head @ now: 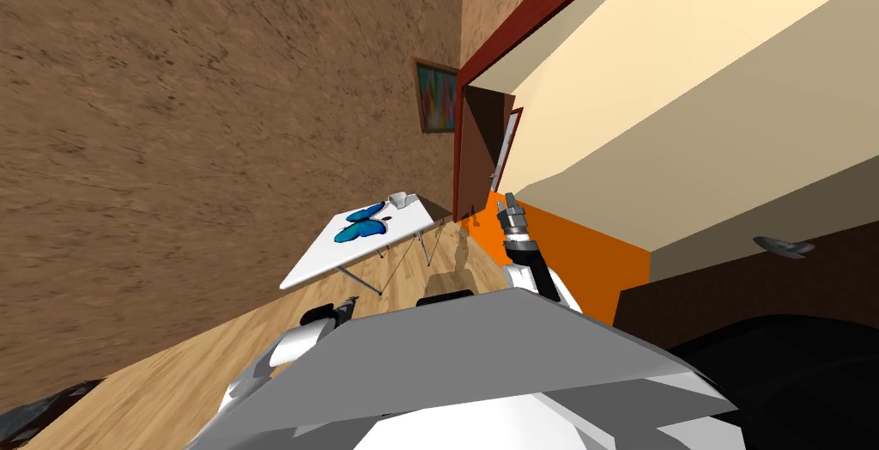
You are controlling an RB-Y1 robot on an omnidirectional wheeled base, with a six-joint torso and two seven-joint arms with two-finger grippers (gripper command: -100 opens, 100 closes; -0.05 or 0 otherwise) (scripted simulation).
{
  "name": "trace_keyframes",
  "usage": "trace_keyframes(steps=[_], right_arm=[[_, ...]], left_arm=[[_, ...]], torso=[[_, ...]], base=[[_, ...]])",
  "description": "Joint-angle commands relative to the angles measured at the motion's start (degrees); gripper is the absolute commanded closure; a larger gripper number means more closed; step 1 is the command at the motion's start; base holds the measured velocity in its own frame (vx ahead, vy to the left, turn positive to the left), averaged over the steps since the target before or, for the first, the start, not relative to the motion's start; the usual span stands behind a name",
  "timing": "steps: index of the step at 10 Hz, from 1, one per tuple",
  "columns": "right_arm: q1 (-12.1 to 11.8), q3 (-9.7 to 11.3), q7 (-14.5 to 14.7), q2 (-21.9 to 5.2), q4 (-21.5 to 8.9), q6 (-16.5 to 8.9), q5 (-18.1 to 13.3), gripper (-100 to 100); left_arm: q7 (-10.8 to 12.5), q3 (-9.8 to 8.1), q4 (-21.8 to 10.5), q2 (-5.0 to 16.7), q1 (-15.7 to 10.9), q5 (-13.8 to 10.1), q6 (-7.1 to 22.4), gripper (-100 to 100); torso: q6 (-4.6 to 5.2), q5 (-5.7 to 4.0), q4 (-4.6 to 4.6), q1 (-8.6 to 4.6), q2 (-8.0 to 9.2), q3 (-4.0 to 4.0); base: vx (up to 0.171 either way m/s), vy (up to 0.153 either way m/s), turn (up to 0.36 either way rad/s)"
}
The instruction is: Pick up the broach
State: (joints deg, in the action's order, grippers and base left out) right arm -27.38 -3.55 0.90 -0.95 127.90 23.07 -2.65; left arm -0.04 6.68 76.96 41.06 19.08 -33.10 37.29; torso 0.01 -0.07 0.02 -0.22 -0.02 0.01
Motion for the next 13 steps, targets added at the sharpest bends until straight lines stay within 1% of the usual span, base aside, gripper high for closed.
trace_keyframes(steps=[1, 2, 3, 4, 5, 6, 7, 8, 9, 10, 11, 12, 13], right_arm=[[0.00, 0.00, 0.00, 0.00, 0.00, 0.00, 0.00, 0], [-0.01, 0.00, 0.00, 0.00, 0.00, 0.00, 0.00, 0], [-0.01, -0.01, 0.00, 0.00, 0.00, 0.00, 0.00, 0], [0.00, 0.00, 0.00, 0.00, 0.00, 0.00, 0.00, 0], [-0.01, 0.00, 0.00, 0.00, 0.00, 0.00, 0.00, 0], [-0.01, -0.01, 0.00, 0.00, 0.00, 0.00, 0.00, 0], [0.00, 0.00, 0.00, 0.00, 0.00, 0.00, 0.00, 0], [-0.01, -0.01, 0.00, 0.00, 0.00, 0.00, 0.00, 0], [-0.01, -0.01, 0.00, 0.00, 0.00, 0.00, 0.00, 0], [0.00, 0.00, 0.00, 0.00, 0.00, 0.00, 0.00, 0], [-0.01, -0.01, 0.00, 0.00, 0.00, 0.00, 0.00, 0], [-0.01, -0.01, 0.00, -0.01, 0.00, 0.00, 0.00, 0], [0.00, 0.00, 0.00, 0.00, 0.00, 0.00, 0.00, 0]], left_arm=[[-0.05, -0.12, -2.86, 1.54, -1.27, -0.89, 2.86, -100], [-0.05, -0.12, -3.05, 1.54, -1.27, -0.89, 2.99, -100], [-0.07, -0.67, -5.68, 4.43, -2.20, -2.91, 5.33, -100], [-0.07, -0.67, -6.28, 4.52, -2.20, -2.91, 6.66, -100], [-0.07, -0.67, -6.49, 4.52, -2.20, -2.91, 6.66, -100], [-0.13, -1.22, -8.68, 7.19, -3.11, -4.94, 9.33, -100], [-0.13, -1.22, -9.85, 7.52, -3.11, -4.94, 10.21, -100], [-0.13, -1.22, -9.85, 7.52, -3.11, -4.94, 10.21, -100], [-0.22, -1.78, -11.70, 10.41, -4.01, -6.96, 12.99, -100], [-0.22, -1.78, -12.95, 10.49, -4.01, -6.96, 13.61, -100], [-0.22, -1.78, -13.09, 10.49, -4.01, -6.96, 13.61, -100], [-0.34, -2.37, -14.95, 13.41, -4.91, -8.98, 16.37, -100], [-0.34, -2.37, -16.05, 13.44, -4.91, -8.98, 16.83, -100]], torso=[[0.00, 0.00, 0.00, 0.00, 0.00, 0.00], [-0.03, 0.00, -0.01, 0.00, 0.00, 0.00], [-0.04, 0.02, 0.00, 0.10, 0.03, 0.01], [-0.02, -0.01, 0.01, -0.04, 0.04, 0.02], [-0.02, -0.01, 0.00, -0.07, 0.01, 0.00], [-0.04, 0.01, 0.00, 0.07, 0.02, 0.01], [0.01, 0.00, 0.00, 0.03, -0.03, -0.01], [-0.05, 0.00, -0.01, 0.00, 0.01, 0.00], [-0.05, 0.02, 0.01, 0.08, 0.05, 0.03], [0.00, -0.01, 0.00, -0.06, -0.01, -0.01], [-0.04, -0.01, -0.02, -0.06, -0.06, -0.04], [-0.05, 0.02, -0.01, 0.10, -0.03, -0.02], [0.02, -0.01, -0.01, 0.00, -0.07, -0.04]], base=[[0.011, -0.077, -0.083], [0.002, -0.037, 0.017], [0.002, -0.092, -0.130], [0.013, -0.094, -0.085], [0.009, -0.043, -0.002], [0.021, -0.068, -0.174], [0.011, -0.076, -0.082], [-0.001, -0.046, 0.031], [0.021, -0.094, -0.128], [0.040, -0.089, -0.113], [0.021, -0.036, 0.005], [0.031, -0.075, -0.168], [0.037, -0.070, -0.095]])
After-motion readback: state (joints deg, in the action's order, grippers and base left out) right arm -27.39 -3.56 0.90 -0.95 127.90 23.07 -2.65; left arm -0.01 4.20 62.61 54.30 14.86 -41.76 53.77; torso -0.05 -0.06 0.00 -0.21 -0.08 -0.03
